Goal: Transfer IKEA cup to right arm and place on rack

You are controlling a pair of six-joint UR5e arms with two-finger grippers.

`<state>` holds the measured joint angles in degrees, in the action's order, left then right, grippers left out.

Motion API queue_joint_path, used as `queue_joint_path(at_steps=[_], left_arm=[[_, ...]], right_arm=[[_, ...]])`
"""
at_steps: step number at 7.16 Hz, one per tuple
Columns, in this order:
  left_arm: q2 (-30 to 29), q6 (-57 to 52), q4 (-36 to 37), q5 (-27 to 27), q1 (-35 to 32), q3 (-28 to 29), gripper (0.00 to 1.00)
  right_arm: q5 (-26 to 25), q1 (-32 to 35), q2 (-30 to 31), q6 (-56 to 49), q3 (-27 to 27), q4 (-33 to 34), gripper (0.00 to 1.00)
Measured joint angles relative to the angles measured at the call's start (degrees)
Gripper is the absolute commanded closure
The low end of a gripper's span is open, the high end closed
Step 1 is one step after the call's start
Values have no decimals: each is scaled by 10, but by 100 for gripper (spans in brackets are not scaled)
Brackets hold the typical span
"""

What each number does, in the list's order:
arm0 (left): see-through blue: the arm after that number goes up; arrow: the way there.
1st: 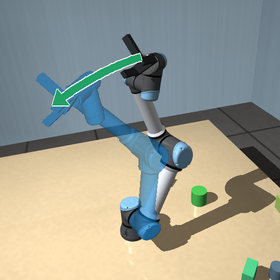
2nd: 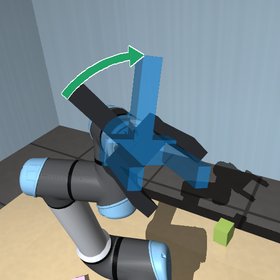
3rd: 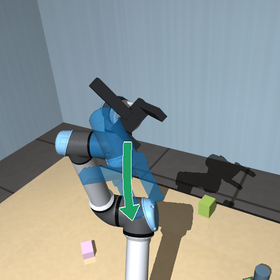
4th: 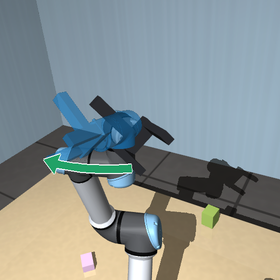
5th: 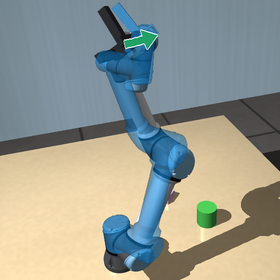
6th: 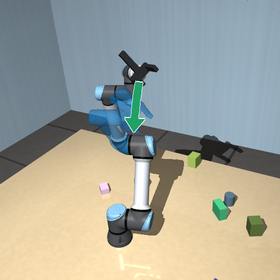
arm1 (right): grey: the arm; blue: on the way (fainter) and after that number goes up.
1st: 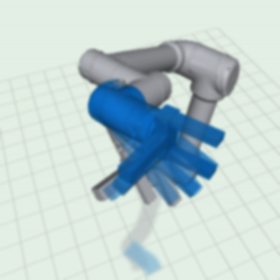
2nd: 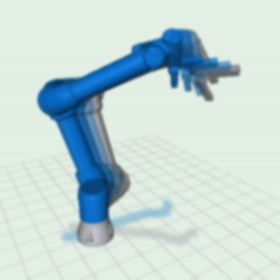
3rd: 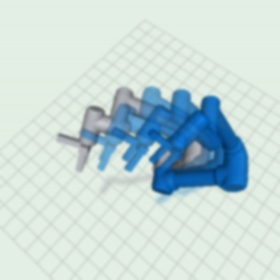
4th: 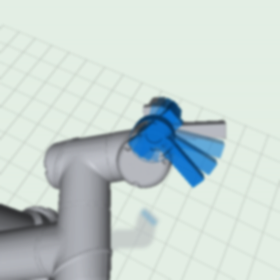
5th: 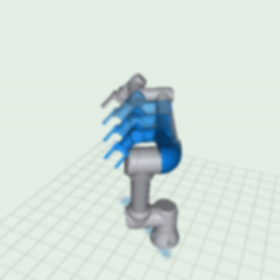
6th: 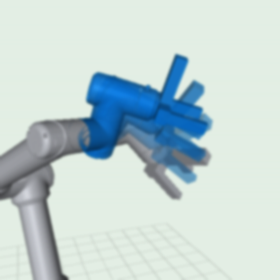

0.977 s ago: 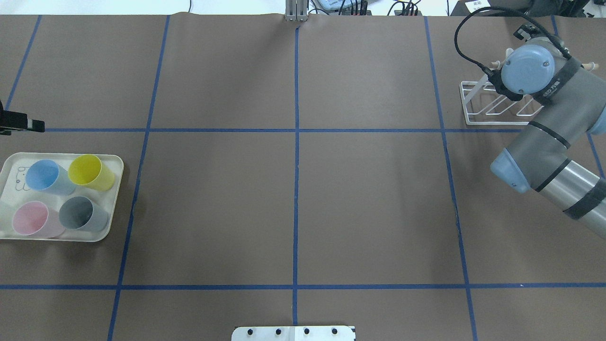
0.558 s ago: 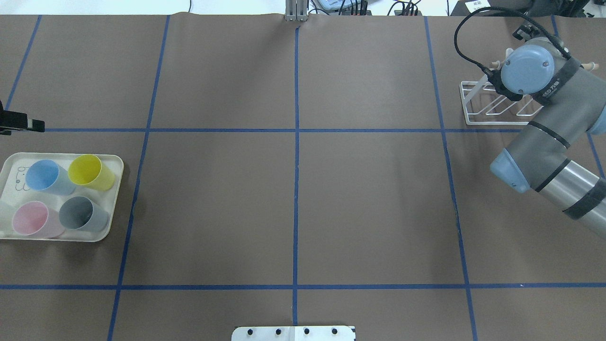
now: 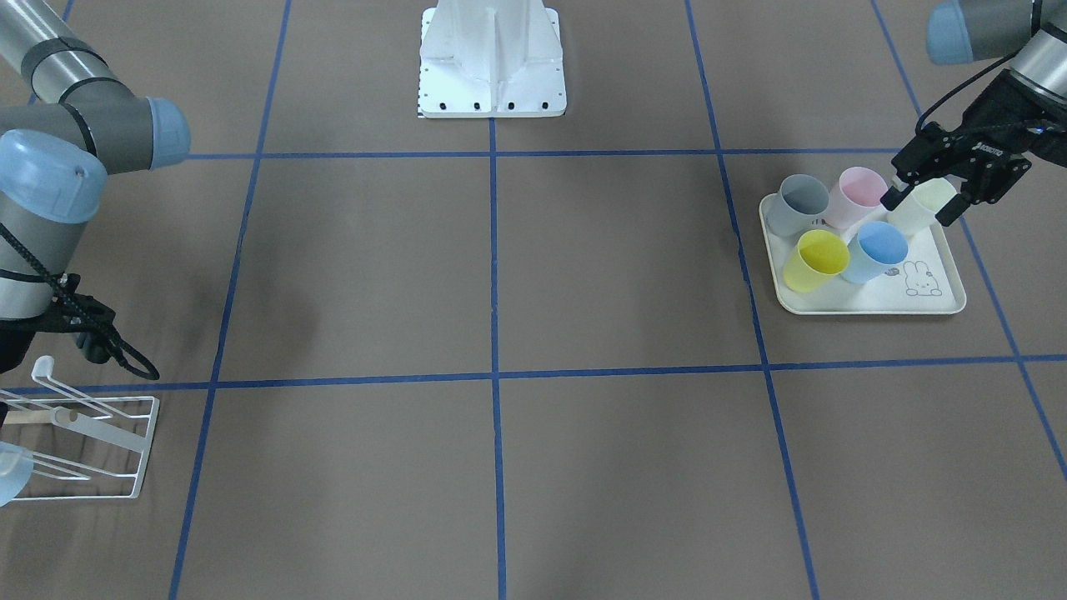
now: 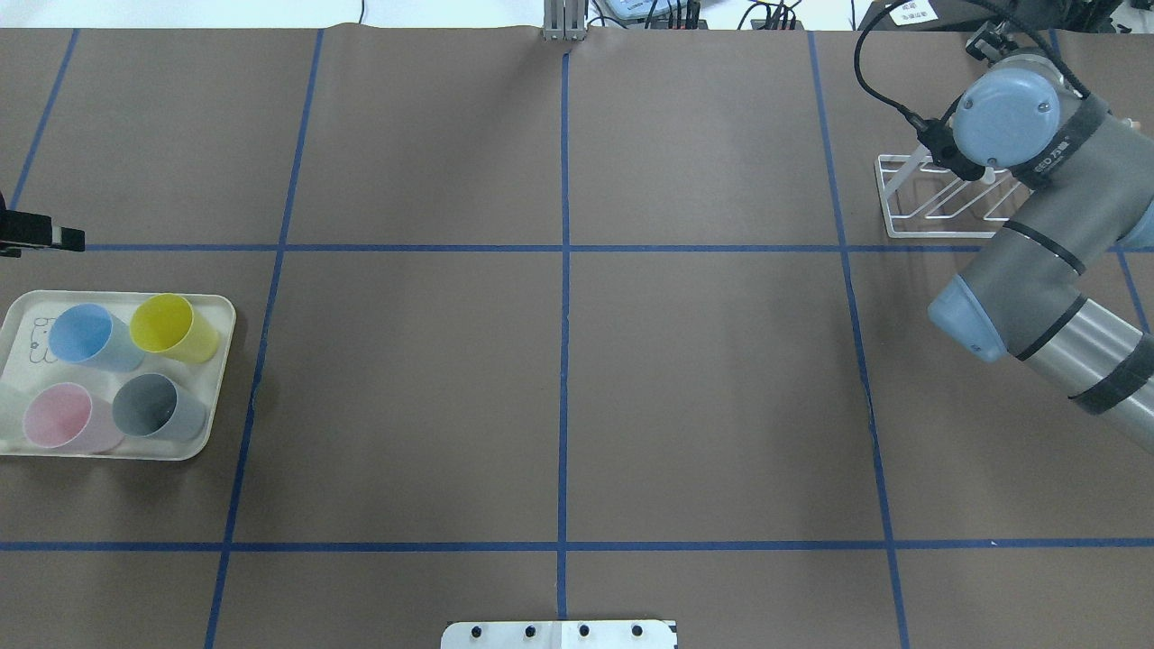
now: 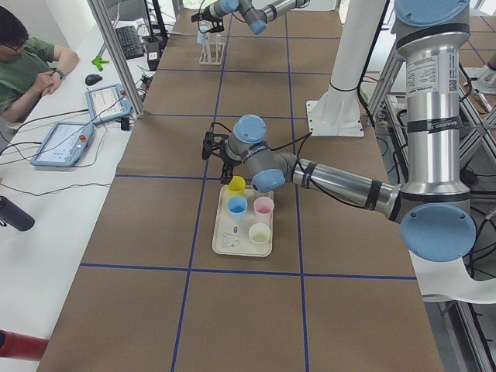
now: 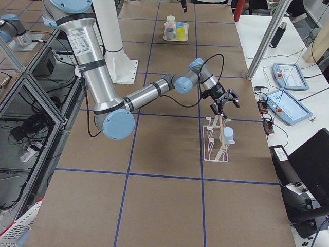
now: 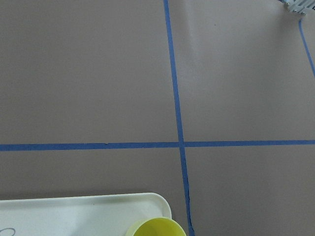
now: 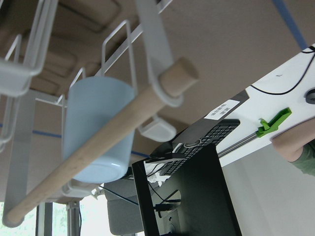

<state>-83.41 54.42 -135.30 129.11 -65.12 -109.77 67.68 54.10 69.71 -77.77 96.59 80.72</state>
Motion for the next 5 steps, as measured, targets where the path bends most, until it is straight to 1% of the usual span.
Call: queue_joint_path(at_steps=[1,3,5], left_arm=[[6,-1,1,0,0,-5,0],[28,-8,2,-3,0,-23,0],[51,-43,3,-9,-2,-29,0]], right_arm=[[32,2,1,65,37,13,1],[113,2,7,237,108,41,1],[211,2,10,432,143,42,1]])
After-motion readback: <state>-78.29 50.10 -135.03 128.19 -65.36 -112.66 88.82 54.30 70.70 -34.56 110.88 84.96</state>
